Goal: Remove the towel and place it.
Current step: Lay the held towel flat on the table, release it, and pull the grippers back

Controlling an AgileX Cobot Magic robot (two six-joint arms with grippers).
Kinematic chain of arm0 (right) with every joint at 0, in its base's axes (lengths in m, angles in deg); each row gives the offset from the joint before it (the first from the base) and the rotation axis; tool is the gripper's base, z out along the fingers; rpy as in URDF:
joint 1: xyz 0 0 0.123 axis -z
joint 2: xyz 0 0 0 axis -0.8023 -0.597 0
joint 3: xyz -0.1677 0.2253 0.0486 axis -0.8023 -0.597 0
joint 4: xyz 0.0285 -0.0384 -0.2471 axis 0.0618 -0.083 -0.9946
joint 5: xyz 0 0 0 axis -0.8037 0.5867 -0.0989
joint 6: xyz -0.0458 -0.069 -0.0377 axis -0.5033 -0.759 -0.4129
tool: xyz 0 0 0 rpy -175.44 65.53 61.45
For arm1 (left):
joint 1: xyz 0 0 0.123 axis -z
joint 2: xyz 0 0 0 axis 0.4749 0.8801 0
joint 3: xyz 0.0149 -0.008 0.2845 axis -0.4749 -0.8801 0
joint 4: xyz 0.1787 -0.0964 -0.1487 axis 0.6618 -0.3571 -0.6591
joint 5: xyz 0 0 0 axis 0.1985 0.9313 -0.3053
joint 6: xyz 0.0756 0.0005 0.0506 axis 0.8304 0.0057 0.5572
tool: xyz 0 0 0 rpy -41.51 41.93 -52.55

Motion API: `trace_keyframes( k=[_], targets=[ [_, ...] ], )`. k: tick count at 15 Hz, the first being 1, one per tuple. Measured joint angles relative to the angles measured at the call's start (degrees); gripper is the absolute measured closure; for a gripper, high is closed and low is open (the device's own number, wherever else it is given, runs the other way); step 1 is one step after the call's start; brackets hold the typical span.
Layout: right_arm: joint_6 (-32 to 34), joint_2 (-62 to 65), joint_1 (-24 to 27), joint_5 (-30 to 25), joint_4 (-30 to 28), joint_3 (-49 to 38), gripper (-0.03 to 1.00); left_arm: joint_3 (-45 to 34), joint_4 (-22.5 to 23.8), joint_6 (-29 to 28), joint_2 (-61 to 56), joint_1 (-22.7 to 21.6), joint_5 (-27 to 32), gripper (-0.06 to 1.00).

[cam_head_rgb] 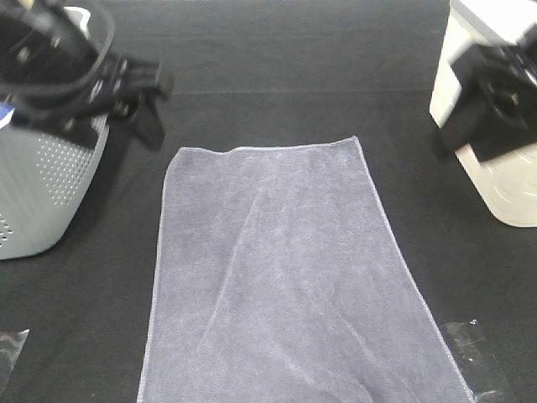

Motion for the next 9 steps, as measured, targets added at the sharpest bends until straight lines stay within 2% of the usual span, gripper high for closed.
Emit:
trace_keyframes(
  k=[3,9],
  targets=[
    [-0.11,-7.85,0.00,0.86,-1.15,9.22,0.46,10.20,0.06,3.21,9.74,-2.41,-0.06,0.28],
    [-2.41,-26.13,0.00,5.61,-1.49,23.55,0.52,32.72,1.72,4.58,30.71,-2.52,1.15,0.28]
  ],
)
